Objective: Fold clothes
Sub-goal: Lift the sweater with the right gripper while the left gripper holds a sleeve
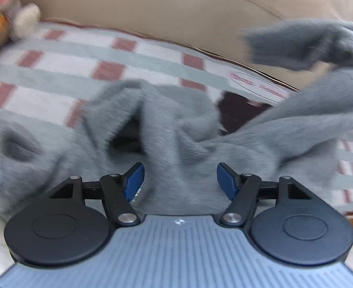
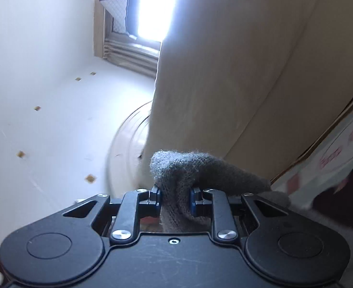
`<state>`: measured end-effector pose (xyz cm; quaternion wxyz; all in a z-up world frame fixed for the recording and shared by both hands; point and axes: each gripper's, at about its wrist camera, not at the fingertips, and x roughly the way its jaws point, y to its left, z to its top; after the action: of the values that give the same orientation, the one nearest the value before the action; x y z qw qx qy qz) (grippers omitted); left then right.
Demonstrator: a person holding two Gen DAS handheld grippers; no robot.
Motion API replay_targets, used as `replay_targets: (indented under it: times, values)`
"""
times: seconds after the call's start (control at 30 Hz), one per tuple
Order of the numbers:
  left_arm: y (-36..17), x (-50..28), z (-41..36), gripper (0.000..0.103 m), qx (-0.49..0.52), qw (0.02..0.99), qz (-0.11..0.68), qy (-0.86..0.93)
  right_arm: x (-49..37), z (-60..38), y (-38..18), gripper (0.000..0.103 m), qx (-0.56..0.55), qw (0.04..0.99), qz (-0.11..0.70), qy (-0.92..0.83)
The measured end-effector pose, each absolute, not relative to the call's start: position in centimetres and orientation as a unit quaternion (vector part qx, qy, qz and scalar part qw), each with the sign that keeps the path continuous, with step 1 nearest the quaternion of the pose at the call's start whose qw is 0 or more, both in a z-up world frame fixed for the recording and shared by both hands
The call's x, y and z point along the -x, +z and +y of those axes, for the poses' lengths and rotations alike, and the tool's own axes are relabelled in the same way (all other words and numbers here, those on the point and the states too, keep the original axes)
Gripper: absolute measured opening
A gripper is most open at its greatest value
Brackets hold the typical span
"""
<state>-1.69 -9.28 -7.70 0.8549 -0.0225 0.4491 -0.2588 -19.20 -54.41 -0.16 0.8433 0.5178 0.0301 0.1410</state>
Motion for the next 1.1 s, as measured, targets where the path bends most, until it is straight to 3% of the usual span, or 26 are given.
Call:
replay_targets:
  times: [0.13,0.27,0.47,0.5,0.53,0.57,0.8,0.93,1.1]
  values:
    - [-6.7,1.2,-8.3,0.068,0.042,0.871,0.426,-0.239,23.0,-54.5,0.2,0.026,-0.501,0.862,0.023,0.077]
    - [-7.2,0.3,-9.0,0.08,0.061,0.846,0.45,-0.279,24.6,-53.2,0.1,0.026,-0.442,0.896,0.044,0.019]
    - [-11.9,-0.9,-14.2,0.079,0.01,0.805,0.513,-0.297,25.0,-50.9,-2.2,0.025,-0.381,0.918,0.103,-0.045]
    - [-12.7,-1.0,-14.9,0.076,0.004,0.801,0.52,-0.297,25.1,-50.9,-2.6,0.025,-0.38,0.917,0.107,-0.053]
    - [-13.2,-1.1,-15.7,0.05,-0.009,0.799,0.521,-0.299,25.4,-51.2,-2.7,0.025,-0.379,0.917,0.107,-0.06]
    - [-13.1,-1.0,-16.5,0.008,-0.035,0.803,0.513,-0.302,25.6,-51.5,-2.8,0.025,-0.377,0.918,0.107,-0.068]
    - [-4.9,-1.3,-22.1,0.008,-0.164,0.89,0.338,-0.257,25.2,-53.6,-1.3,0.025,-0.297,0.936,0.114,-0.148]
    - [0.2,-4.0,-25.8,0.008,-0.157,0.912,0.284,-0.249,24.6,-55.2,2.1,0.023,-0.278,0.937,0.073,-0.199]
    - [6.5,-5.6,-31.5,0.008,-0.127,0.923,0.222,-0.287,23.0,-55.5,9.0,0.021,-0.093,0.934,0.054,-0.341]
